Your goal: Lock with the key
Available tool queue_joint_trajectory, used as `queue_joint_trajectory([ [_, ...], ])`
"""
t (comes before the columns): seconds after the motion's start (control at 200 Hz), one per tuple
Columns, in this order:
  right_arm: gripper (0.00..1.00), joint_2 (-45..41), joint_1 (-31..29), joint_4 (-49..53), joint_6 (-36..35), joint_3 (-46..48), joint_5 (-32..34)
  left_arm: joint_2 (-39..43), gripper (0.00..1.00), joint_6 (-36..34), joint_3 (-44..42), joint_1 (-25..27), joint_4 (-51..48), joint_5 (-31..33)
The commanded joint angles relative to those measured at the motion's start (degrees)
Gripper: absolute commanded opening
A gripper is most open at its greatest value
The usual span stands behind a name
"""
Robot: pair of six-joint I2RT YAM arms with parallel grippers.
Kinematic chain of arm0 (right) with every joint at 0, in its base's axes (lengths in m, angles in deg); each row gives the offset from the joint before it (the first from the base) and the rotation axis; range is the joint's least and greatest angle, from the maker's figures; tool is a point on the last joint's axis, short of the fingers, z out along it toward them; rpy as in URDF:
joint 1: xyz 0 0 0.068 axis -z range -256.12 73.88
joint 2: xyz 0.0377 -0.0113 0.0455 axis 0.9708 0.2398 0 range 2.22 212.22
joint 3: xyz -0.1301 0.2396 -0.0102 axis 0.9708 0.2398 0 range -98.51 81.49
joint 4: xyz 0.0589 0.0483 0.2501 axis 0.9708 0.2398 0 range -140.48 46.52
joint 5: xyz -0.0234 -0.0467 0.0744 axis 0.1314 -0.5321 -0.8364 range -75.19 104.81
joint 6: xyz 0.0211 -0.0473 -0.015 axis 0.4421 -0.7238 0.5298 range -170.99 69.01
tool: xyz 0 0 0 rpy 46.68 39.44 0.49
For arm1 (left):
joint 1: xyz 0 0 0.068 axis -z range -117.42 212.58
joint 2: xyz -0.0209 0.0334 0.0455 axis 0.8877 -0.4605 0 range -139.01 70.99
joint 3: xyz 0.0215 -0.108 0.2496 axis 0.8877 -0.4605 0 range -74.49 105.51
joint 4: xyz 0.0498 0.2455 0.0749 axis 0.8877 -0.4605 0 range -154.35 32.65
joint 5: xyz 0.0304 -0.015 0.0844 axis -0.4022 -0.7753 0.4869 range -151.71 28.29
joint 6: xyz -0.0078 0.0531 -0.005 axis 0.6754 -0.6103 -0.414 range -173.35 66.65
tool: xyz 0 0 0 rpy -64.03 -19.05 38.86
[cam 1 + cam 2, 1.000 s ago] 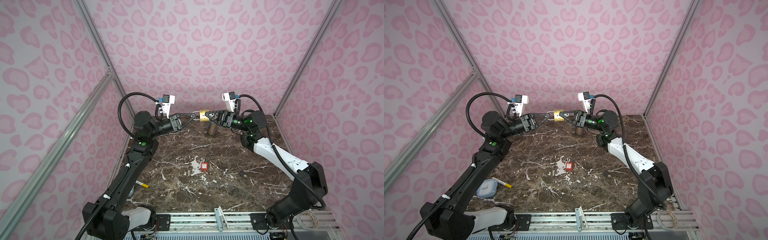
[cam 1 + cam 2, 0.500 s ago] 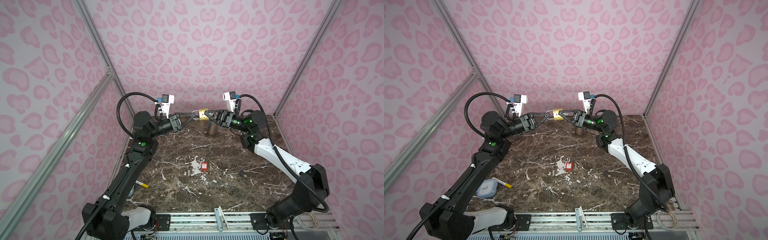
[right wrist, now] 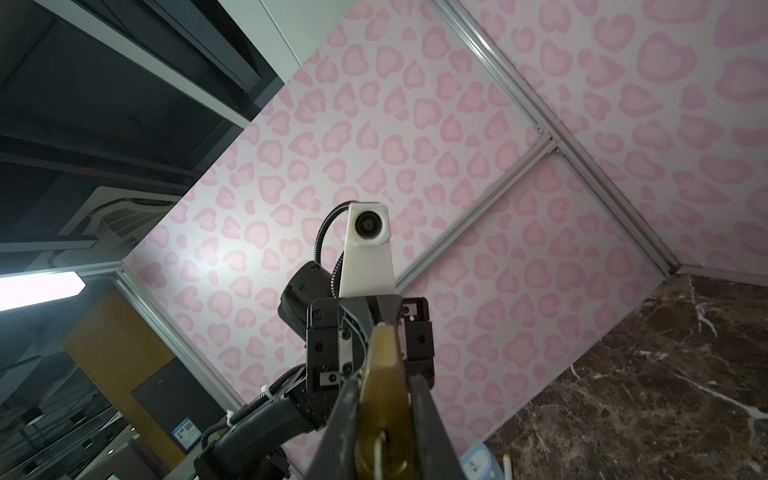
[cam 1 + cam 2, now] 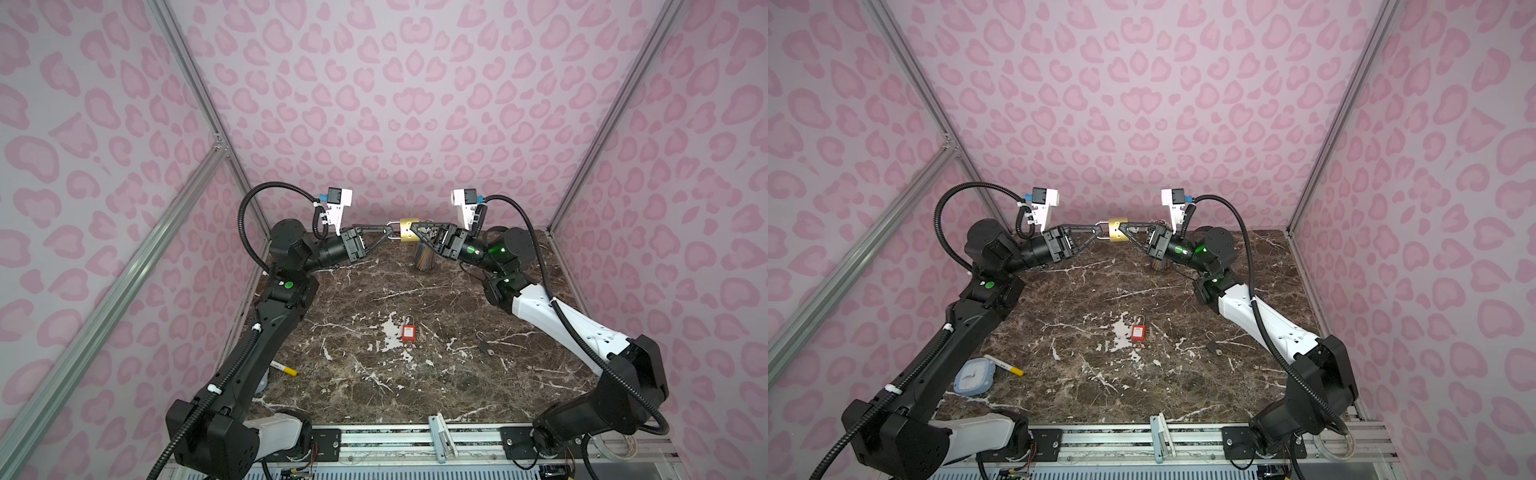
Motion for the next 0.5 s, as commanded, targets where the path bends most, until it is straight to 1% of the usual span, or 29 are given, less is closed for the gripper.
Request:
queue_joint_trajectory([
  [0.0, 0.0, 2.58, -4.68, -1.25, 1.42, 1.83, -4.67, -1.65, 0.04, -0.29, -1.17, 2.06, 3.17, -4.62],
  [0.04, 0.0, 2.24, -3.97, -4.7, 3.28, 3.82, -4.23, -0.99, 0.04, -1.67, -1.12, 1.92, 1.86, -4.1],
  [0.085, 0.0, 1.03, -2.81, -4.32, 2.67, 5.16, -4.22, -0.99, 0.04, -3.05, -0.17, 1.48, 0.07, -5.19],
  [0.125, 0.0, -0.54, -1.73, -2.5, 1.4, 5.75, -3.76, -0.97, 0.04, -1.67, 0.26, -0.1, 0.59, -6.8],
  [0.165, 0.0, -2.02, -0.61, -2.2, 1.14, 6.51, -2.56, -0.3, 0.04, 0.21, -0.18, -1.79, 2.44, -6.84],
  [0.22, 0.0, -3.48, 1.08, -2.49, 1.31, 7.47, -1.37, 0.75, 0.04, -0.25, 0.3, -3.4, 1.62, -6.73],
  [0.335, 0.0, -4.16, 3.55, -1.01, 1.27, 7.3, -3.46, 0.18, 0.04, 0.52, 2.68, -4.04, 0.9, -9.01],
  [0.495, 0.0, -3.3, 3.3, 0.9, 0.6, 6.29, -6.31, -0.29, 0.04, -1.37, 2.02, -4.04, -1.65, -10.07],
])
